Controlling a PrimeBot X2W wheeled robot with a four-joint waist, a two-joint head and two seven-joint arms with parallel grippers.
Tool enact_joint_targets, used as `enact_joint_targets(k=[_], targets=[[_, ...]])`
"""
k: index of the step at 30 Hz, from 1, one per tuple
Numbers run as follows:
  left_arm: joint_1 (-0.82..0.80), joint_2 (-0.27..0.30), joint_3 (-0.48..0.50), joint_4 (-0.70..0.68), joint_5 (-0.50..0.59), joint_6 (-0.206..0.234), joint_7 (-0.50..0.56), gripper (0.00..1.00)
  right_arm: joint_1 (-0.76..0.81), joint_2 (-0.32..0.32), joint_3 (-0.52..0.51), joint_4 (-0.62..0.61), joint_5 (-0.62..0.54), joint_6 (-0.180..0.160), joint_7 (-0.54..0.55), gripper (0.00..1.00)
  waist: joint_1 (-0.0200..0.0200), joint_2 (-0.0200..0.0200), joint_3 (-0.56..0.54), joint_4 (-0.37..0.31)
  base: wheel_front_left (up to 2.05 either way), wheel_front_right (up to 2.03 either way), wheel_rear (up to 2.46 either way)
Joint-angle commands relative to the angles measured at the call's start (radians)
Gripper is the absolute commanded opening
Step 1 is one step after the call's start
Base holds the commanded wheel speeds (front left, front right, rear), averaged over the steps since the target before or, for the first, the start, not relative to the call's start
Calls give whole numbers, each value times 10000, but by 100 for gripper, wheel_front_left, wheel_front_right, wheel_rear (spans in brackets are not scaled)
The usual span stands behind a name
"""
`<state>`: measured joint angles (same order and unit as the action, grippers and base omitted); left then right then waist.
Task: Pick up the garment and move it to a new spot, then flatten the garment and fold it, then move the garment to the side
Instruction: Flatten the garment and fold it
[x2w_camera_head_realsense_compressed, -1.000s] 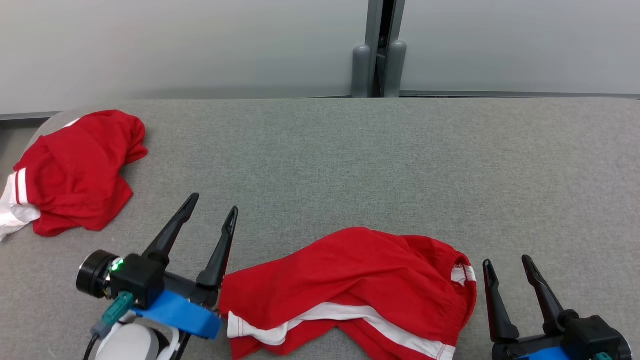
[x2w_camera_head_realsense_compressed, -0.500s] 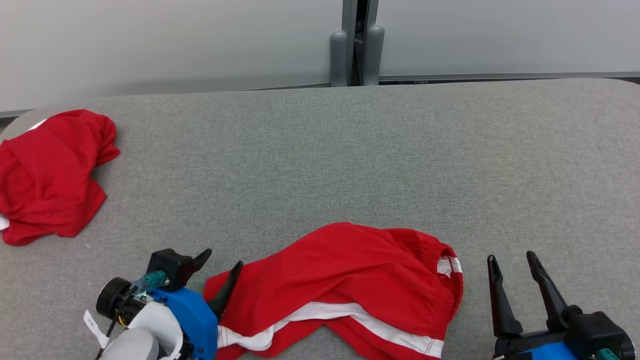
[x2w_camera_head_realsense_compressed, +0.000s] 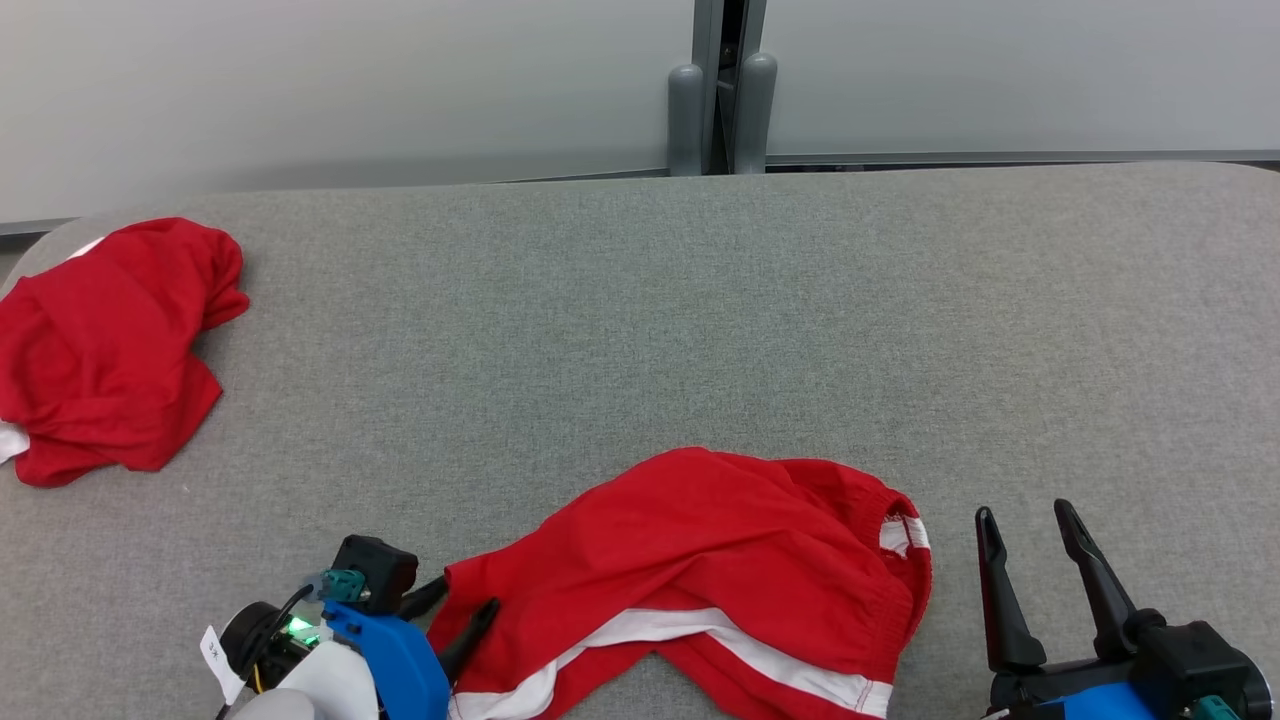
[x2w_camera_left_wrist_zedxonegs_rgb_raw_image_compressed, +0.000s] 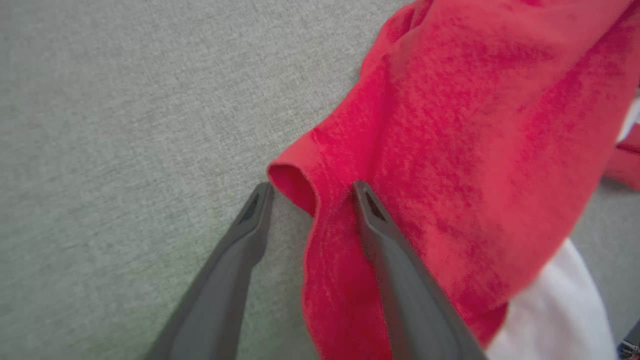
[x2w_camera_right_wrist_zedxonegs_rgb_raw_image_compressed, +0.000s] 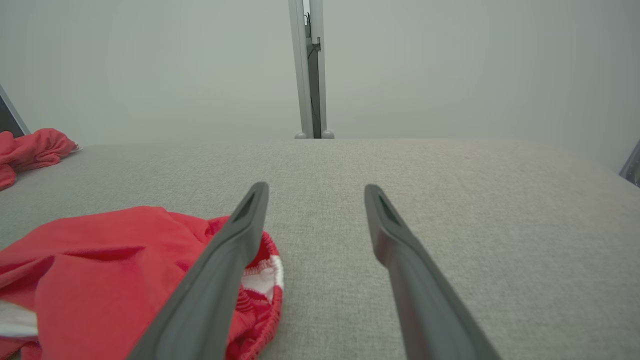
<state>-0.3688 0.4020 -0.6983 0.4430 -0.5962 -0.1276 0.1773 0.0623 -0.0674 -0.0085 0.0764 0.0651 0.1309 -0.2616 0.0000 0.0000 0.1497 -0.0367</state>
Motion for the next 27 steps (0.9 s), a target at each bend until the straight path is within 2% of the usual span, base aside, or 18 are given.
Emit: enact_joint_targets(k=[1, 7, 13, 19, 20, 21, 22, 27], targets=[[114, 95, -153, 17, -41, -41, 31, 0, -35, 22, -3, -30, -55, -3, -49, 100, 0, 0, -13, -3, 0, 0, 0], [-366, 31, -92, -97, 170, 52, -759, 0, -73, 15, -42, -73, -68, -3, -49, 100, 0, 0, -27, -14, 0, 0, 0], [-774, -173, 312, -260, 798, 784, -2654, 0, -27, 18, -129, -151, -94, -3, -49, 100, 0, 0, -93, -36, 0, 0, 0], [-653, -319, 202, 132, 833, 795, -2940, 0, 34, 39, -70, -141, -124, -3, -49, 100, 0, 0, -153, -64, 0, 0, 0], [-651, -337, 192, 201, 903, 859, -3070, 38, 33, 44, -48, -127, -119, -3, -49, 100, 0, 0, -170, -71, 0, 0, 0], [-602, -360, 182, 290, 934, 932, -3200, 97, 47, 46, -40, -109, -108, -3, -49, 100, 0, 0, -205, -72, 0, 0, 0], [-552, -384, 240, 354, 966, 1042, -3439, 100, 63, 46, -34, -100, -98, -3, -49, 100, 0, 0, -237, -70, 0, 0, 0], [-178, -440, 819, 109, 1143, 1697, -4336, 100, 127, 57, -34, -128, -68, -3, -49, 100, 0, 0, -454, -28, 0, 0, 0]])
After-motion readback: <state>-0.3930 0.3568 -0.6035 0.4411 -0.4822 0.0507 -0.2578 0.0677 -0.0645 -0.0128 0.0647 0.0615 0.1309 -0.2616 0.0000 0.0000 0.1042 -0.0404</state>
